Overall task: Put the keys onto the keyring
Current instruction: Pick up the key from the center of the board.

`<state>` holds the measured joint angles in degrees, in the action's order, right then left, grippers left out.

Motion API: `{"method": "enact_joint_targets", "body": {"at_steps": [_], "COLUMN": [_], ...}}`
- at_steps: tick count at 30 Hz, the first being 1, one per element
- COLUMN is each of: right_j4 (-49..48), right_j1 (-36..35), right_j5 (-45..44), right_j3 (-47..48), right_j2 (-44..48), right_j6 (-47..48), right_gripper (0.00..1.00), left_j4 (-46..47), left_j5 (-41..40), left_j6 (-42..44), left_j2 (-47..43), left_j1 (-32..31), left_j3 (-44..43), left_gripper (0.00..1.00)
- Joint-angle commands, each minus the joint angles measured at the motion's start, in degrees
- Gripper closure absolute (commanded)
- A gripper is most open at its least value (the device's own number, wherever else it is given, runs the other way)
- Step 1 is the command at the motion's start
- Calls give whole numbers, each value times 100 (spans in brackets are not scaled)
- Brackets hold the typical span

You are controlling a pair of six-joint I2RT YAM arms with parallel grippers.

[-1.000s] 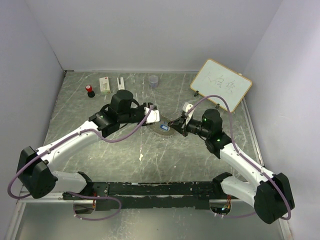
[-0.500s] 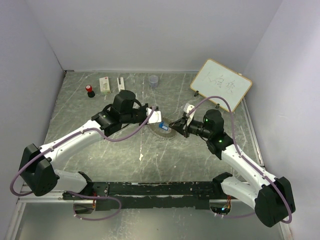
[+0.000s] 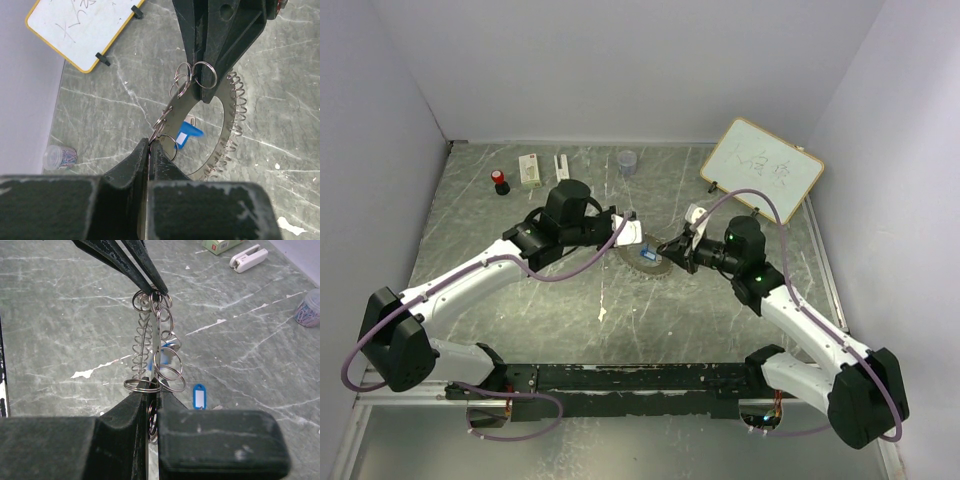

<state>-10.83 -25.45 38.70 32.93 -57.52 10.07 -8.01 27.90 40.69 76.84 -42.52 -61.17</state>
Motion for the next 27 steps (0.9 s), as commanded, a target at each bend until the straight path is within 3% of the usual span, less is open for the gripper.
{"method": "enact_joint_targets", "body": {"at_steps": [1,14,19,22,27], "right_j4": [-196,113,337,321,302], "right_j1": [-21,-21,-25,-21,-21], "right_j5": [217,500,629,670,645], "right_j3": [304,712,908,941,989], "right_j2": [-151,-802,-993,-1037,-1122], "right_j6": [-28,214,417,452,482], "right_gripper": [100,100,100,100,100], "left_j4": [154,-51,-120,-165,-192], "left_j5": [248,388,395,430,485], "left_j6": [69,106,106,106,74], "left_j2": [-35,-32,-134,-177,-195], "left_j1": [24,18,14,15,12], "left_j3": [-185,-393,-398,-404,-430], "left_gripper": [91,92,87,93,93]}}
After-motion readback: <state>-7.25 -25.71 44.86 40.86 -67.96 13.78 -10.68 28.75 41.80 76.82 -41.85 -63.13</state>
